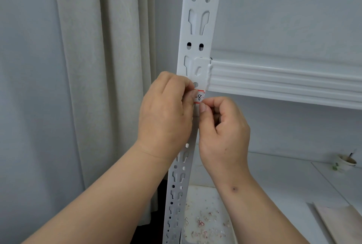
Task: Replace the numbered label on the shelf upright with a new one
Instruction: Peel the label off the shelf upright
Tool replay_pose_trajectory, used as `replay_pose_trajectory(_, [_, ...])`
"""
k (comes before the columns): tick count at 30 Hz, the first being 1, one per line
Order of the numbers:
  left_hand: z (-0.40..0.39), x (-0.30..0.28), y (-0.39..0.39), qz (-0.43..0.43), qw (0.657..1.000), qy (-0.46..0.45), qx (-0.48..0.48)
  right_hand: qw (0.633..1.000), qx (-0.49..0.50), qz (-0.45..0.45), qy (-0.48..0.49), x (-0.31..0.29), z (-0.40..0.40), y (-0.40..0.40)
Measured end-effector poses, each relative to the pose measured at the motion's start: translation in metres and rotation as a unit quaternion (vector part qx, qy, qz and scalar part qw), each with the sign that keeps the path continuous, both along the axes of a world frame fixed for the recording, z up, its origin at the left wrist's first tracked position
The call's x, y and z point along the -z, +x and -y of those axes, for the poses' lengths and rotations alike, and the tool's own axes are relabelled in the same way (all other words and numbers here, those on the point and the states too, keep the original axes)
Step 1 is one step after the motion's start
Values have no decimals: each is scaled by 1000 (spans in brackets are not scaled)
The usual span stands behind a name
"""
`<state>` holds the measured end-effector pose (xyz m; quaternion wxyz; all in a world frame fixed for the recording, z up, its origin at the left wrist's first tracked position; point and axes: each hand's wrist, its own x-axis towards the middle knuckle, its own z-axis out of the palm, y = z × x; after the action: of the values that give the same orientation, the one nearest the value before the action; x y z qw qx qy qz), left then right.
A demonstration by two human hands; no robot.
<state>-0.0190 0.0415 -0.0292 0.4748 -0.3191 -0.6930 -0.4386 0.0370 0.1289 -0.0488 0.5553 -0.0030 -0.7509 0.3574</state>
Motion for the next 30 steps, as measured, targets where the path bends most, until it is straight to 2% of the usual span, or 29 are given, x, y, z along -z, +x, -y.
replay_pose_trajectory(13, [-3,0,-3,-52,997,-45,-45,1000,-3,10,4,-1,-4,4])
replay_pose_trajectory(22, [1,12,3,-2,999,18,36,1000,-5,14,3,1,-4,8])
replay_pose_trajectory(30, [0,5,-2,-10,1000,-9,-6,1000,-8,17,5,1,-5,7])
